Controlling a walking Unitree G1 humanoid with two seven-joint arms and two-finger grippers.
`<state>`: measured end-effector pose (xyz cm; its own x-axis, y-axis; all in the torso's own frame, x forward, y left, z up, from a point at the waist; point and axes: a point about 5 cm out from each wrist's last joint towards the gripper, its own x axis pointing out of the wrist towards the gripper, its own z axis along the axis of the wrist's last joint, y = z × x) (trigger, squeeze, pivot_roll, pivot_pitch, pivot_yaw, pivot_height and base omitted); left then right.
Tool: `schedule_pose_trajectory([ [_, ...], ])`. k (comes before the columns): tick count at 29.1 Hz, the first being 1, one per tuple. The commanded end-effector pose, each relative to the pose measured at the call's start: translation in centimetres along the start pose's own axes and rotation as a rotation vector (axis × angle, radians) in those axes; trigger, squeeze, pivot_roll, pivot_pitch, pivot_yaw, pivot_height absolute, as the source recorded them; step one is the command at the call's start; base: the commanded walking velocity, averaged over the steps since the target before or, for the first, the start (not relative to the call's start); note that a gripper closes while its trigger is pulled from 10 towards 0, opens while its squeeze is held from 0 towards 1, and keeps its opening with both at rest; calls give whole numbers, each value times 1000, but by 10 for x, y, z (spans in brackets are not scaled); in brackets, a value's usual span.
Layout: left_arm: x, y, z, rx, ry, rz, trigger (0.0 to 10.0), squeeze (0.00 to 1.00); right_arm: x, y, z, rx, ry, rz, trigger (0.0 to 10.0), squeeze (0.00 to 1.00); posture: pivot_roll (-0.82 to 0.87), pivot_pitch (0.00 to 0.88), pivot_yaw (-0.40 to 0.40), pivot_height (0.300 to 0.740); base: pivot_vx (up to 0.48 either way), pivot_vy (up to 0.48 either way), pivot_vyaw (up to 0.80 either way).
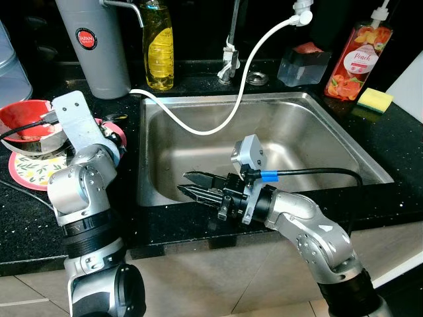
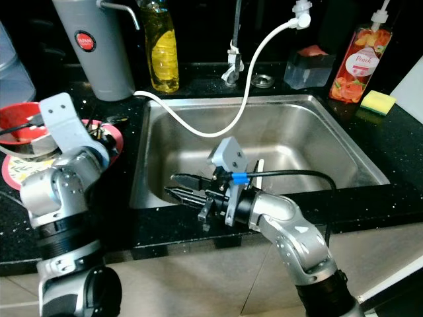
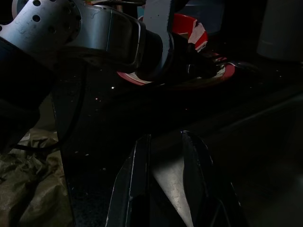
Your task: Kitchen organization
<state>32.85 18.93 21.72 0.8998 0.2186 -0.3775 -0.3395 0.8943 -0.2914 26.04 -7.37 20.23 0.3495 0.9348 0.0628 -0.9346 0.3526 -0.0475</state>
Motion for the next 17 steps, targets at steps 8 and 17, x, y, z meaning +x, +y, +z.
schedule_pose_trajectory([
  [8, 3, 3, -5, 15, 21, 31, 0, 0, -1, 0, 0, -3, -2, -9, 10000, 0, 107, 0, -27, 740, 0, 0, 0],
  [17, -4, -3, 22, 126, -169, 35, 0, 0, -1, 0, 1, -4, -1, -9, 10000, 0, 105, 0, -28, 740, 0, 0, 0],
])
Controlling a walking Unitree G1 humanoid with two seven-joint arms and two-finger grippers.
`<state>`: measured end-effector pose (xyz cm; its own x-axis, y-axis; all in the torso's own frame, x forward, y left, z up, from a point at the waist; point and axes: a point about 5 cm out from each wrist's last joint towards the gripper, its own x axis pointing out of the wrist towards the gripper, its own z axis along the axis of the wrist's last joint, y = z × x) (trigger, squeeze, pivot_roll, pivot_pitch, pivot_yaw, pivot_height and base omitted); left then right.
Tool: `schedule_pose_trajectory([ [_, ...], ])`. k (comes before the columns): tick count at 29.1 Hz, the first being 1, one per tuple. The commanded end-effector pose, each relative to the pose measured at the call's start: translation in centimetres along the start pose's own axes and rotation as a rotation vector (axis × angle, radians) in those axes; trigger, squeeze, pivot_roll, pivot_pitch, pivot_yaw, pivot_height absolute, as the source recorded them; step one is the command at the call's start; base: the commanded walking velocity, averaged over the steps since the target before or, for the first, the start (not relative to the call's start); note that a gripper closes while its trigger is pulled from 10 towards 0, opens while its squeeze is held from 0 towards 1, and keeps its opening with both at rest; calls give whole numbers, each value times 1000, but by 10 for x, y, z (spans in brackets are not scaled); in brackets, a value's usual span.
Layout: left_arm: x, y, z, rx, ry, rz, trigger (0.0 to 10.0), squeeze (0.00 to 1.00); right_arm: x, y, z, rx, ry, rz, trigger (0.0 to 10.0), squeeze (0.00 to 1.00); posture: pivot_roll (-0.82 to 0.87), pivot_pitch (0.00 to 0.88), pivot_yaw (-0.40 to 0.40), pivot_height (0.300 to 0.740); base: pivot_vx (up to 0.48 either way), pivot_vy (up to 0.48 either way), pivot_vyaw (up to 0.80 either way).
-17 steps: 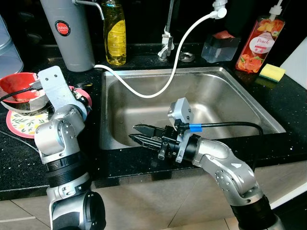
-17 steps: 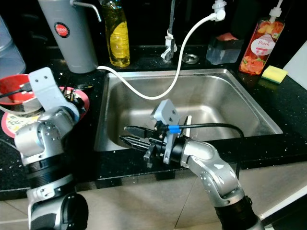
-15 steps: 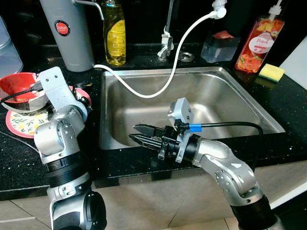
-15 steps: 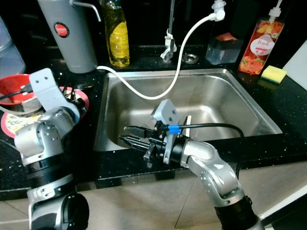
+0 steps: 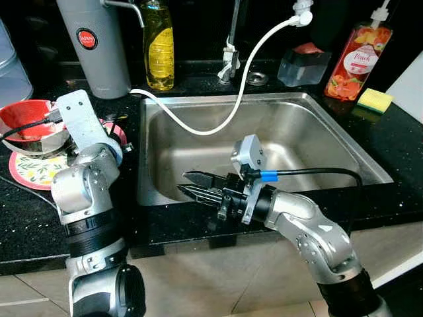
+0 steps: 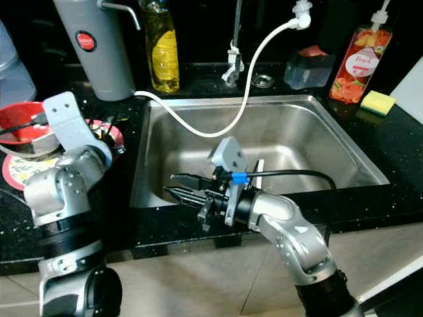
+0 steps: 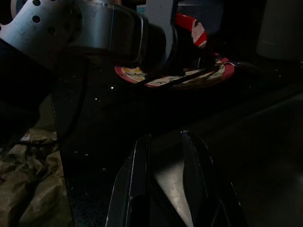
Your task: Kitchen organization
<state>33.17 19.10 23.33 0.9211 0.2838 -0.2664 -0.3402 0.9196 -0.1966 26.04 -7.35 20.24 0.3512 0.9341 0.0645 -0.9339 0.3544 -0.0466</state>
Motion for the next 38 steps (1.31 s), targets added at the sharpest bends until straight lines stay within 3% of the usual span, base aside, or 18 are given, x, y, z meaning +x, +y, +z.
schedule_pose_trajectory([
  [1, 0, 1, 6, 31, -41, 10, 0, 0, -2, 0, 0, -4, 1, -7, 10000, 0, 105, 0, -28, 740, 0, 0, 0],
  [4, -3, -2, 19, 26, -103, -19, 0, 0, -1, 0, 1, -4, 0, -8, 10000, 0, 104, 0, -26, 740, 0, 0, 0],
  [5, -5, -3, 26, 34, -145, -26, 1294, 0, -1, 0, 1, -4, 0, -9, 10000, 0, 104, 0, -26, 740, 0, 0, 0],
  [6, -5, -3, 28, 37, -158, -25, 6471, 0, -1, 0, 1, -4, 0, -9, 10000, 0, 104, 0, -26, 740, 0, 0, 0],
  [7, -5, -3, 28, 37, -158, -25, 6471, 0, -1, 0, 1, -4, 0, -9, 10000, 0, 104, 0, -26, 740, 0, 0, 0],
  [8, -7, -4, 34, 60, -208, -30, 10000, 0, -2, 0, 1, -4, -1, -10, 10000, 0, 104, 0, -26, 740, 0, 0, 0],
  [11, -11, -8, 42, 100, -265, -53, 10000, 0, -2, -1, 1, -4, -1, -13, 10000, 0, 104, 0, -25, 740, 0, 0, 0],
  [16, -16, -23, 45, 110, -283, -187, 10000, 0, -2, -2, 1, -4, -4, -18, 10000, 0, 104, 0, -25, 740, 0, 0, 0],
  [19, -17, -39, 37, 67, -178, -358, 10000, 0, -2, -3, 2, -6, -6, -24, 10000, 0, 104, 0, -25, 740, 0, 0, 0],
  [21, -16, -43, 34, 32, -132, -402, 10000, 0, -2, -4, 3, -7, -8, -27, 10000, 0, 104, 0, -25, 740, 0, 0, 0],
  [24, -14, -44, 35, 25, -138, -411, 10000, 0, -3, -5, 3, -8, -9, -36, 10000, 0, 104, 0, -25, 740, 0, 0, 0],
  [27, -14, -46, 35, 74, -144, -421, 10000, 0, -4, -5, 3, -8, -11, -42, 10000, 0, 95, 0, -20, 740, 0, 0, 0],
  [29, -12, -43, 35, 100, -162, -364, 10000, 0, -4, -5, 3, -8, -12, -44, 10000, 0, 95, 0, -20, 740, 0, 0, 0],
  [32, -4, -34, 28, 99, -91, -252, 10000, 0, -4, -5, 3, -7, -12, -45, 10000, 0, 97, 0, -17, 740, 0, 0, 0],
  [33, 1, -26, 19, 94, -31, -176, 10000, 1000, -4, -5, 3, -6, -13, -45, 10000, 0, 97, 0, -18, 740, 0, 0, 0],
  [38, 1, -18, 9, 57, 25, -90, 10000, 1000, -4, -5, 3, -5, -14, -42, 10000, 0, 102, 0, -19, 740, 0, 0, 0],
])
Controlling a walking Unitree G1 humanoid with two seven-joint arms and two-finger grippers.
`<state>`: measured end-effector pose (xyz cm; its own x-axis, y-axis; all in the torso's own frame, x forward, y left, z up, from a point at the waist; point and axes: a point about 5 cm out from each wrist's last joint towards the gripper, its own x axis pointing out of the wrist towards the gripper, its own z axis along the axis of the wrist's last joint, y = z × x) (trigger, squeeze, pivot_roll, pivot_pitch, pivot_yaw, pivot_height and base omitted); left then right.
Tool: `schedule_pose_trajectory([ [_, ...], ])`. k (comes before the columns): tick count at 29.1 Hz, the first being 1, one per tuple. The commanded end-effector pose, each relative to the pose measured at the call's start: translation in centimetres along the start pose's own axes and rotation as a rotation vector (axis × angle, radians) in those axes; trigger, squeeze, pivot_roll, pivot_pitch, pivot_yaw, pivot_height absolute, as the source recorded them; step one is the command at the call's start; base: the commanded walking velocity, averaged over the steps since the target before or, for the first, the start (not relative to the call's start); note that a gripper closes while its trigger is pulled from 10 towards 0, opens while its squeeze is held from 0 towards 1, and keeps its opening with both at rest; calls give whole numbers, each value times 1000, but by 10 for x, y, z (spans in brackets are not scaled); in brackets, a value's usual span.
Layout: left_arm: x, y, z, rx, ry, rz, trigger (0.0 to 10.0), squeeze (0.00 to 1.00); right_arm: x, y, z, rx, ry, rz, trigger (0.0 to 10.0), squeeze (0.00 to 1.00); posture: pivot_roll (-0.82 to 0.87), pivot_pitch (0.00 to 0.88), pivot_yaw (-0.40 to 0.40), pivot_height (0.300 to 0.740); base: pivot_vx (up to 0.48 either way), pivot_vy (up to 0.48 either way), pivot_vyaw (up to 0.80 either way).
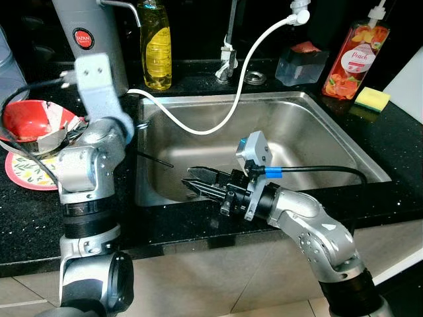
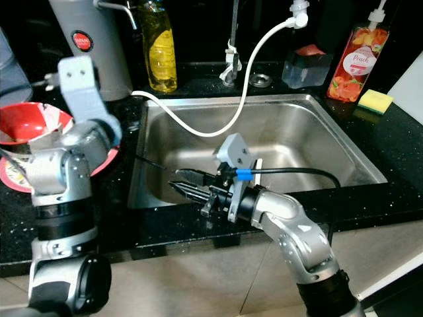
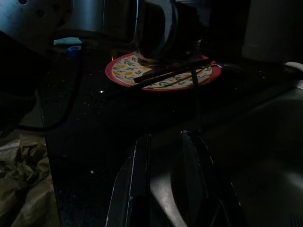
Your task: Kitchen organization
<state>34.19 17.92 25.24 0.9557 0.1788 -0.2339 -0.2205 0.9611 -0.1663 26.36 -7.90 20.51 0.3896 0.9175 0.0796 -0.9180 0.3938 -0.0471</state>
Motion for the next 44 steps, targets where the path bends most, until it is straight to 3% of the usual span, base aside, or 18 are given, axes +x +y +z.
schedule_pose_trajectory([
  [1, 0, 0, -7, -7, 37, 23, 10000, 1000, 0, 0, 0, -1, -1, 0, 10000, 0, 102, 0, -19, 740, 0, 0, 0],
  [7, -5, -6, -24, -73, 112, 43, 10000, 1000, 1, 0, 0, -1, -1, 2, 10000, 0, 102, 0, -19, 740, 0, 0, 0],
  [8, -5, -9, -27, -87, 129, 22, 10000, 0, 2, 0, 0, 0, -2, 3, 10000, 0, 102, 0, -19, 740, 0, 0, 0],
  [13, -2, -14, -30, -127, 161, -27, 10000, 0, 2, 0, 0, -1, -2, 6, 10000, 0, 103, 0, -23, 740, 0, 0, 0],
  [16, -3, -1, -21, -6, 85, 113, 10000, 0, 2, 0, 0, -1, -4, 3, 10000, 0, 95, 0, -16, 740, 0, 0, 0],
  [17, -5, 10, -16, 59, 48, 210, 10000, 0, 1, 0, 0, 0, -3, -2, 10000, 0, 94, 0, -15, 740, 0, 0, 0],
  [22, -6, 18, -11, 107, 19, 263, 10000, 0, 0, 0, 0, 3, -2, -4, 10000, 0, 98, 0, -16, 740, 0, 0, 0],
  [26, -8, 24, -13, 88, 50, 274, 10000, 0, 1, 1, -1, 7, -4, -2, 10000, 0, 100, 0, -16, 740, 0, 0, 0],
  [32, -7, 16, -28, 1, 139, 189, 10000, 0, 1, 1, -1, 9, -4, 4, 10000, 0, 105, 0, -21, 740, 0, 0, 0],
  [40, -8, 16, -31, 15, 150, 207, 10000, 0, 1, 1, -1, 8, 0, 0, 10000, 0, 105, 0, -21, 740, 0, 0, 0],
  [41, -8, 18, -33, 16, 161, 220, 8667, 0, 1, 1, -1, 8, 0, -1, 10000, 0, 105, 0, -21, 740, 0, 0, 0],
  [42, -8, 21, -37, 16, 183, 239, 4706, 0, 1, 1, -1, 9, 0, -1, 10000, 0, 105, 0, -21, 740, 0, 0, 0],
  [43, -7, 24, -41, 13, 201, 252, 1686, 0, 1, 1, -1, 10, 0, -2, 10000, 0, 102, 0, -19, 740, 0, 0, 0],
  [44, -7, 26, -43, 8, 215, 262, 0, 0, 1, 1, -1, 10, 0, -3, 10000, 0, 102, 0, -19, 740, 0, 0, 0],
])
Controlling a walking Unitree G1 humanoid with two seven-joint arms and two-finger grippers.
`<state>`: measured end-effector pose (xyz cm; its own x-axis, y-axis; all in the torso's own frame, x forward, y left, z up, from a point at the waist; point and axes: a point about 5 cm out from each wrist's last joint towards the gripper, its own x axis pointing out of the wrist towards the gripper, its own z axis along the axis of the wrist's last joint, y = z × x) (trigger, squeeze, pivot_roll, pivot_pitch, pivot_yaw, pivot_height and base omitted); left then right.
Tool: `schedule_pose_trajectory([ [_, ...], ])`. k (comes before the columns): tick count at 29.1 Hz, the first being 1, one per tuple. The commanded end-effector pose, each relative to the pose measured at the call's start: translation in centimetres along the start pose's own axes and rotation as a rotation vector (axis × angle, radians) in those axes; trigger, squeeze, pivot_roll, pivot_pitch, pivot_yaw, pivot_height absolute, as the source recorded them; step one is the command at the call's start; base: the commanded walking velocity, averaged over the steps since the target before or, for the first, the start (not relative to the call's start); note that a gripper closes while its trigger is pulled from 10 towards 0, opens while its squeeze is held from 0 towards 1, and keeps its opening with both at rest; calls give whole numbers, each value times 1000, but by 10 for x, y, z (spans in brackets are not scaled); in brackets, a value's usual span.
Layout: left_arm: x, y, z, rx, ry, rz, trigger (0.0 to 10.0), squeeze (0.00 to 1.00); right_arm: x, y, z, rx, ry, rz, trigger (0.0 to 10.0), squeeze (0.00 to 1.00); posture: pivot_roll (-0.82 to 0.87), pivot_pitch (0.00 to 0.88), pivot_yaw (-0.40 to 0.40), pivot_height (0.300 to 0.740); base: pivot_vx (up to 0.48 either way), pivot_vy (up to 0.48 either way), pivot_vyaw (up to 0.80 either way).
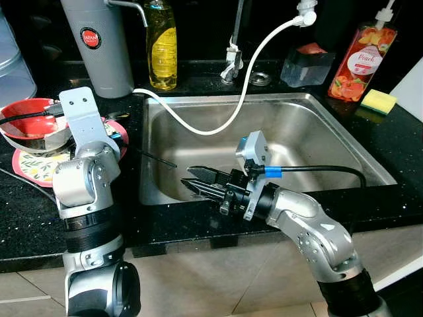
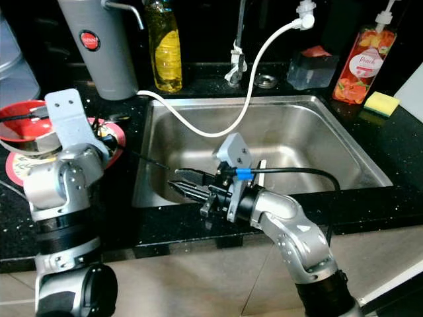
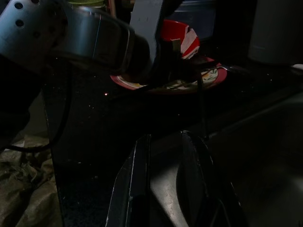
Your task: Kitchen organization
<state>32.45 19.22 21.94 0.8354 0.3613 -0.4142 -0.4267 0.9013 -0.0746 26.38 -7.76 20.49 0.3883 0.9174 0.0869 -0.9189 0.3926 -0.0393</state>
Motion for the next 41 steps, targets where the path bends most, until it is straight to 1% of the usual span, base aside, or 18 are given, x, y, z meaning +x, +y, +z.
schedule_pose_trajectory([
  [1, 2, 4, -11, -5, 54, 28, 0, 0, 0, 0, -1, 2, 7, -4, 10000, 0, 102, 0, -19, 740, 0, 0, 0],
  [9, 4, 6, -16, -31, 82, 25, 0, 0, -1, 1, -1, 3, 7, -5, 10000, 0, 102, 0, -21, 740, 0, 0, 0],
  [14, 4, 5, -13, -35, 62, 22, 0, 0, -1, 0, -1, 2, 7, -4, 10000, 0, 102, 0, -25, 740, 0, 0, 0],
  [18, 3, 4, -6, -23, 14, 20, 0, 0, -1, 0, -1, 2, 8, -3, 10000, 0, 102, 0, -25, 740, 0, 0, 0],
  [20, -3, -8, 13, -39, -92, -87, 0, 0, 0, -1, 0, 2, 7, -5, 10000, 0, 102, 0, -25, 740, 0, 0, 0],
  [22, -6, -12, 19, -43, -128, -125, 0, 0, 0, -1, 0, 1, 7, -5, 10000, 0, 102, 0, -25, 740, 0, 0, 0],
  [23, -10, -16, 26, -49, -168, -158, 3020, 0, 0, -1, 0, 1, 7, -6, 10000, 0, 101, 0, -24, 740, 0, 0, 0],
  [24, -13, -19, 32, -54, -204, -188, 5451, 0, 0, -1, 0, 1, 7, -6, 10000, 0, 101, 0, -24, 740, 0, 0, 0],
  [25, -18, -23, 39, -67, -248, -230, 10000, 0, 0, -1, 0, 0, 7, -8, 10000, 0, 101, 0, -24, 740, 0, 0, 0],
  [27, -24, -28, 47, -76, -293, -281, 10000, 0, 0, -2, 0, 0, 6, -11, 10000, 0, 99, 0, -22, 740, 0, 0, 0],
  [28, -32, -34, 58, -81, -361, -357, 10000, 0, -1, -2, 0, -3, 3, -19, 10000, 0, 99, 0, -22, 740, 0, 0, 0],
  [30, -37, -40, 60, -35, -382, -440, 10000, 0, -1, -4, 1, -9, -2, -34, 10000, 0, 97, 0, -21, 740, 0, 0, 0],
  [32, -39, -47, 58, 43, -385, -537, 10000, 0, -3, -10, 7, 4, -42, -69, 10000, 0, 98, 0, -20, 740, 0, 0, 0],
  [34, -41, -51, 54, 191, -414, -602, 10000, 0, -6, -19, 18, 26, -115, -132, 10000, 0, 98, 0, -20, 740, 0, 0, 0],
  [35, -42, -51, 50, 326, -448, -635, 10000, 0, -12, -31, 29, 51, -190, -208, 10000, 0, 94, 0, -17, 740, 0, 0, 0],
  [37, -43, -50, 49, 450, -505, -625, 10000, 0, -17, -41, 37, 71, -246, -278, 10000, 0, 94, 0, -17, 740, 0, 0, 0],
  [40, -49, -54, 42, 494, -500, -763, 10000, 0, -29, -60, 50, 138, -360, -398, 10000, 0, 84, 0, -10, 740, 0, 0, 0],
  [41, -49, -54, 42, 494, -500, -763, 10000, 0, -29, -60, 50, 138, -360, -398, 10000, 0, 84, 0, -10, 740, 0, 0, 0],
])
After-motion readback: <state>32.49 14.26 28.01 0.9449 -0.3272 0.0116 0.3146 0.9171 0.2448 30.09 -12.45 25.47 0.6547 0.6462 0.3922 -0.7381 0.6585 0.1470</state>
